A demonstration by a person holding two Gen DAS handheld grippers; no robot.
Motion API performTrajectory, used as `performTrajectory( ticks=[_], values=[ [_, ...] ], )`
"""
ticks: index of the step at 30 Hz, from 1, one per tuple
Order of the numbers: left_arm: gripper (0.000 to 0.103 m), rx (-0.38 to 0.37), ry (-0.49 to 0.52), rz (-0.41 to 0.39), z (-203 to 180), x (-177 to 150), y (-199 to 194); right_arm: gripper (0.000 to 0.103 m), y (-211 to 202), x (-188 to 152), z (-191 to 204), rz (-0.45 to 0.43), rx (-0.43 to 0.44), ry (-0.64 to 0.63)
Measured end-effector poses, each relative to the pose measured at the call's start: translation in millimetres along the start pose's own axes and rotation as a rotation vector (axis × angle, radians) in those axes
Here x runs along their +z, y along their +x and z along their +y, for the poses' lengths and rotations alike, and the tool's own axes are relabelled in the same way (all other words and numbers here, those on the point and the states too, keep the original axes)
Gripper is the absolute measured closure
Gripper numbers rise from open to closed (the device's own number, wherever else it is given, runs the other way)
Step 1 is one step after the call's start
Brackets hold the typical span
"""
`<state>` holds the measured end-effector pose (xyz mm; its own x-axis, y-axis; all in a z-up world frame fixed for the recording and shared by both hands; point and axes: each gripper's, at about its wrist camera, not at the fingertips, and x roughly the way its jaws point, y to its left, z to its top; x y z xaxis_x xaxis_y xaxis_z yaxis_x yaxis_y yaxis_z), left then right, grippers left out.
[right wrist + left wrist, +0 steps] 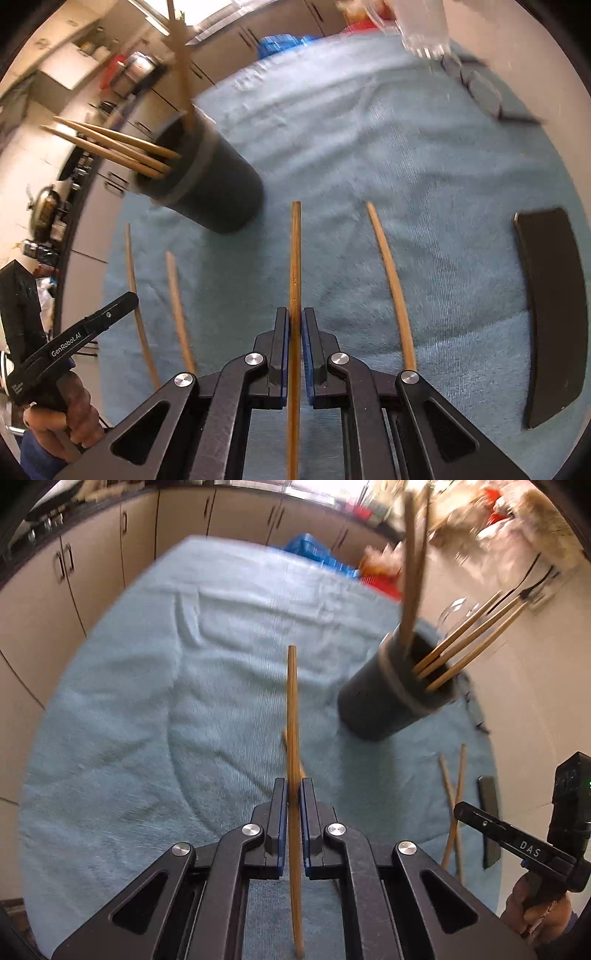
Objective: Organize utensils
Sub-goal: 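Lift both held chopsticks upright and carry them to the black holder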
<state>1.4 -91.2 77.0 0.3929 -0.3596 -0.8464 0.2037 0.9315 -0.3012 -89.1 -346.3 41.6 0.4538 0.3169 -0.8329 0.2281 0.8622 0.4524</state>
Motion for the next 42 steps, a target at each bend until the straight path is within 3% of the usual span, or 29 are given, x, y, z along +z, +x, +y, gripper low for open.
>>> performTrajectory(
  ticks=[4, 11, 27, 42],
  values=[
    [0.097, -0.007, 0.031, -0.113, -11.6, -1.3, -40.2, 0.096, -31.7, -1.4, 17.6, -0.111, 0.037, -0.054],
    [0.097, -0.017, 0.056, -0.189, -26.6, -2.7, -70.4, 0.096, -70.5, -4.8, 35.1, -0.252, 0.066, -0.111],
    [0.097, -0.018, 0.082, -0.246, -42.9, 3.4, -85.8, 0.096, -104.5, 2.0, 31.3, -0.347, 0.081, -0.105],
    [0.097, -0.013, 0.117, -0.275, -57.7, 9.8, -93.2, 0.096, -128.7, 7.2, 28.6, -0.383, 0.103, -0.094]
  ],
)
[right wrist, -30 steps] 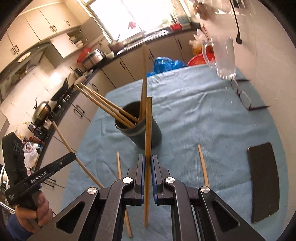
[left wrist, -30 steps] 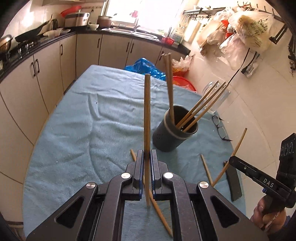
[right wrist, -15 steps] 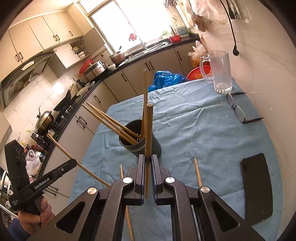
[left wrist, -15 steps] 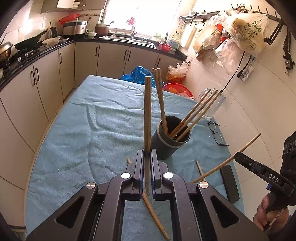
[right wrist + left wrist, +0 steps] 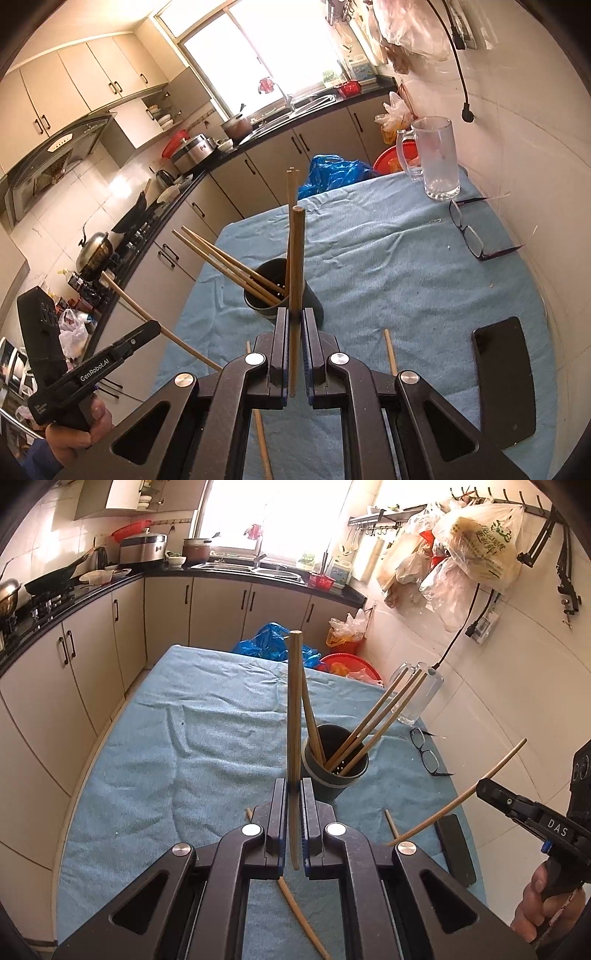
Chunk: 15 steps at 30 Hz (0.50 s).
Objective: Organize utensils
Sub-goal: 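Lift both held chopsticks upright and carry them to the black holder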
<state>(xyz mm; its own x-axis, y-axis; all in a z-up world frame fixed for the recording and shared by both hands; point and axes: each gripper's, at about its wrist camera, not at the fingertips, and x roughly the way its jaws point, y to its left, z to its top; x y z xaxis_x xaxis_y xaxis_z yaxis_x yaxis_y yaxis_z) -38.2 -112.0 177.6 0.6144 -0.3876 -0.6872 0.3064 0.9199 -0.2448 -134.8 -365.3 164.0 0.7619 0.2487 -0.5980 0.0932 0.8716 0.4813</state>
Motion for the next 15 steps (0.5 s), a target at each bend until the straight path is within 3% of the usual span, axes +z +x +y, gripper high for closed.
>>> performTrajectory(
  ticks=[15],
  values=[
    [0.097, -0.001, 0.042, -0.016, -8.9, 7.5, -2.7, 0.096, -11.2, 9.2, 0.6, -0.023, 0.008, 0.011]
  ],
)
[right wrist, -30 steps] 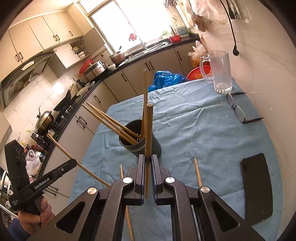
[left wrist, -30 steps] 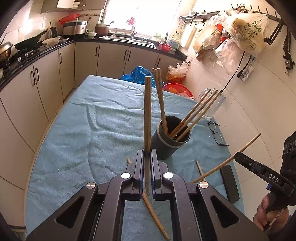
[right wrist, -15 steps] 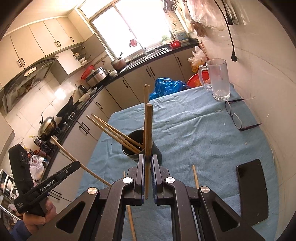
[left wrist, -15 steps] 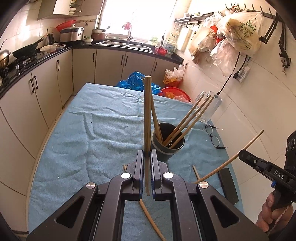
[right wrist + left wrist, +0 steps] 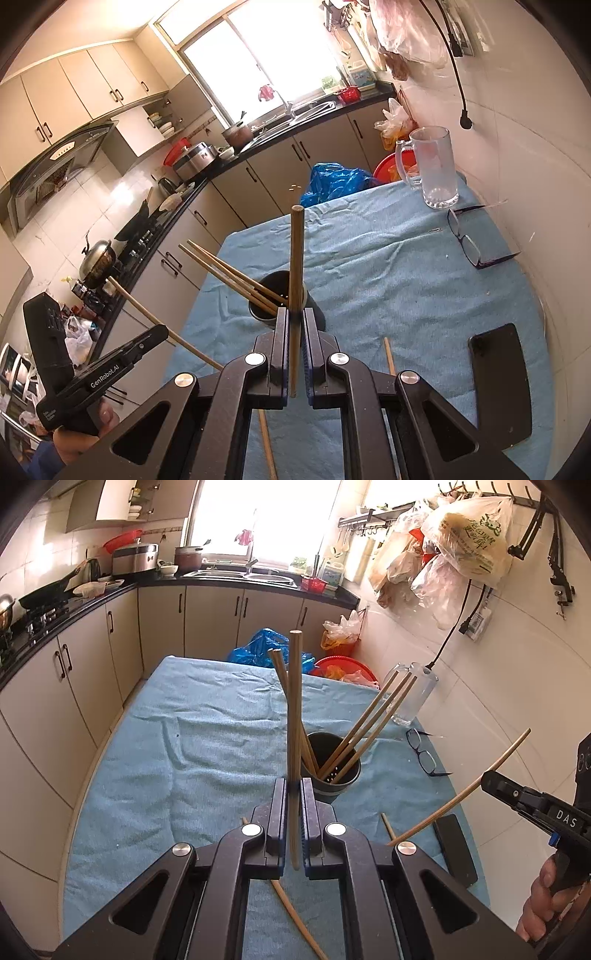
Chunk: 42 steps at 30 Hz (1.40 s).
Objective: Organize utensils
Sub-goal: 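Lift both held chopsticks upright and carry them to the black holder, then lower both chopsticks into the black holder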
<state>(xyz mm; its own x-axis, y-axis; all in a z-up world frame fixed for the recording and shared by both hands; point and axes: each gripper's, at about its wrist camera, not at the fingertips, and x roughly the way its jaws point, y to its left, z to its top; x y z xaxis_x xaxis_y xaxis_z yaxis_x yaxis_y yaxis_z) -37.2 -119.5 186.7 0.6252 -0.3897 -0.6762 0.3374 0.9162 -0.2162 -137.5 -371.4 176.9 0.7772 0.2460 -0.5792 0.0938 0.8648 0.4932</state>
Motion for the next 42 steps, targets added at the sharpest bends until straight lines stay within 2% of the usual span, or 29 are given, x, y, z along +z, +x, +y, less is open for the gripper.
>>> performTrajectory(
  ticks=[29, 42],
  values=[
    [0.097, -0.008, 0.033, -0.025, 0.3, 8.9, -8.9, 0.096, -14.5, 14.1, 17.8, -0.035, 0.013, -0.012],
    [0.097, -0.039, 0.023, -0.101, 4.3, 51.7, -30.2, 0.096, -27.3, 56.0, 32.2, -0.109, 0.019, -0.033]
  ],
)
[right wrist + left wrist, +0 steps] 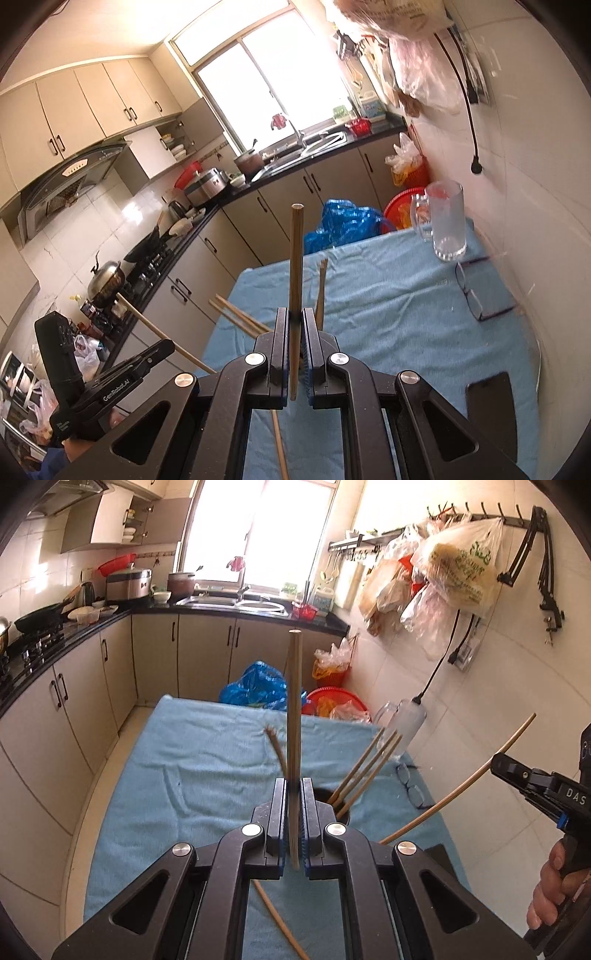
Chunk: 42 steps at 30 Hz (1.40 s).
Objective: Organize utensils
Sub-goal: 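Lower both chopsticks into the black holder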
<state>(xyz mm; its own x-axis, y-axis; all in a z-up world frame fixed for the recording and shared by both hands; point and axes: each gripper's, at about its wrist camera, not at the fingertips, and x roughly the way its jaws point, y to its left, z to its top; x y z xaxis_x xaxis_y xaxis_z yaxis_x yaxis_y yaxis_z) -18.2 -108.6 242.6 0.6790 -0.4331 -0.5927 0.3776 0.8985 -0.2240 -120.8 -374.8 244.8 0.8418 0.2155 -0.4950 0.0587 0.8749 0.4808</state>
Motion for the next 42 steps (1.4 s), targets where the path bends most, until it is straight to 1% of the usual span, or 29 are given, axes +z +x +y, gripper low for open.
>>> performTrajectory(
  ticks=[7, 13, 20, 28, 36, 38, 40, 42],
  values=[
    [0.097, -0.022, 0.012, -0.029, -12.7, 29.6, 7.5, 0.096, 9.1, 22.0, 3.5, -0.033, -0.016, -0.006],
    [0.097, -0.043, -0.003, -0.011, -16.8, 39.6, 30.5, 0.096, 30.2, 29.1, -0.2, -0.025, -0.036, 0.012],
    [0.097, -0.048, 0.000, 0.033, -20.9, 32.7, 61.0, 0.096, 56.6, 23.6, -9.6, 0.005, -0.070, 0.036],
    [0.097, -0.039, 0.000, 0.084, -14.3, 23.4, 86.7, 0.096, 84.7, 12.1, -14.2, 0.059, -0.093, 0.037],
    [0.097, -0.035, -0.011, 0.120, -6.9, 17.7, 99.2, 0.096, 108.9, 1.1, -18.0, 0.122, -0.098, 0.041],
    [0.097, -0.029, -0.019, 0.117, -5.1, 16.6, 98.7, 0.095, 114.4, -1.2, -20.1, 0.145, -0.088, 0.050],
    [0.096, -0.033, -0.022, 0.117, -3.1, 16.8, 96.8, 0.095, 115.9, -1.0, -20.7, 0.148, -0.079, 0.062],
    [0.094, -0.036, -0.032, 0.113, -1.8, 18.7, 93.9, 0.095, 115.3, 0.8, -19.6, 0.147, -0.075, 0.052]
  ],
)
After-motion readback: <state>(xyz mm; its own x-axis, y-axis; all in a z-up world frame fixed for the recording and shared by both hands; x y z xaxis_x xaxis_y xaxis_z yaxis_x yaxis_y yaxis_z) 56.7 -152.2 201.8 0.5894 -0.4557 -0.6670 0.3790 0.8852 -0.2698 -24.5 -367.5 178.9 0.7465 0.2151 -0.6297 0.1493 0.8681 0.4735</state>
